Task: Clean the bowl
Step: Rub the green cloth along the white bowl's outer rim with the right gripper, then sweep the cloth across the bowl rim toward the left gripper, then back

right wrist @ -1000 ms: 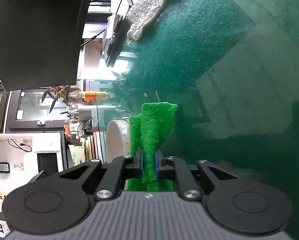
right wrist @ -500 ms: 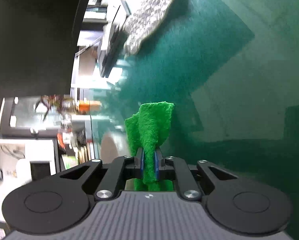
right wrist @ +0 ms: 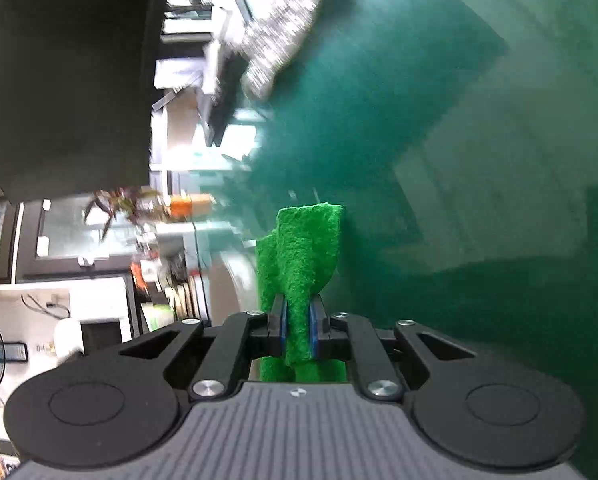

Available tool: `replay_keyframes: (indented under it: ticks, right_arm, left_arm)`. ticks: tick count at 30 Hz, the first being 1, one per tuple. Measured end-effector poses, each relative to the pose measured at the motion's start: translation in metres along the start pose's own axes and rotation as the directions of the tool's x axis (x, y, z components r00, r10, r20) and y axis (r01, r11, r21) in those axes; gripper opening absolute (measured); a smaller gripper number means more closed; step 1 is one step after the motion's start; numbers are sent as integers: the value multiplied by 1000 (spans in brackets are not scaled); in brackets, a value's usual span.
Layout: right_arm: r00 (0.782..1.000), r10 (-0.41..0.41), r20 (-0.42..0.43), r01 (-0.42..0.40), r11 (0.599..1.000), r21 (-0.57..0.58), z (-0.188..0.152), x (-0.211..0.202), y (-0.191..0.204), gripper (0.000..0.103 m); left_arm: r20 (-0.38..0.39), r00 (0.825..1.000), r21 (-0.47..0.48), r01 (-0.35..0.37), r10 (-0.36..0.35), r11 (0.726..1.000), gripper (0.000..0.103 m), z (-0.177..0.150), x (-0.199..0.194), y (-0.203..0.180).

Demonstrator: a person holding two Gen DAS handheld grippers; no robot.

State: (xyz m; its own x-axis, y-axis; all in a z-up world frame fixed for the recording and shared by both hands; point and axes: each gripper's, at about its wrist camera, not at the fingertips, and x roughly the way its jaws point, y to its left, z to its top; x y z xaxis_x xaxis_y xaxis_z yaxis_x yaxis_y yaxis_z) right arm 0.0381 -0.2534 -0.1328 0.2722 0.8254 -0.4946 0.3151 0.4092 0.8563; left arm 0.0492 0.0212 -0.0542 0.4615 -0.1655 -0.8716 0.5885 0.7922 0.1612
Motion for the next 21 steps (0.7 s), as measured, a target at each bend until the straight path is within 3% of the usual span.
replay_keyframes:
  ticks: [5,12,21]
  right_arm:
    - [999,-37,37,37,999,1,14,19,8,9]
    - [999,-12,50,16,998,-67,43,48,34,10]
    - [1000,-21,-16,21,1000,-9,11,7,2,11]
  left_arm:
    - [2,1000,6,-6,6,1000,28,0,1,0]
    - [-1,1000,12,-14,14,1000,28,0,0,-3]
    - [10,1000,72,0,-1,997,31,4,2,-9]
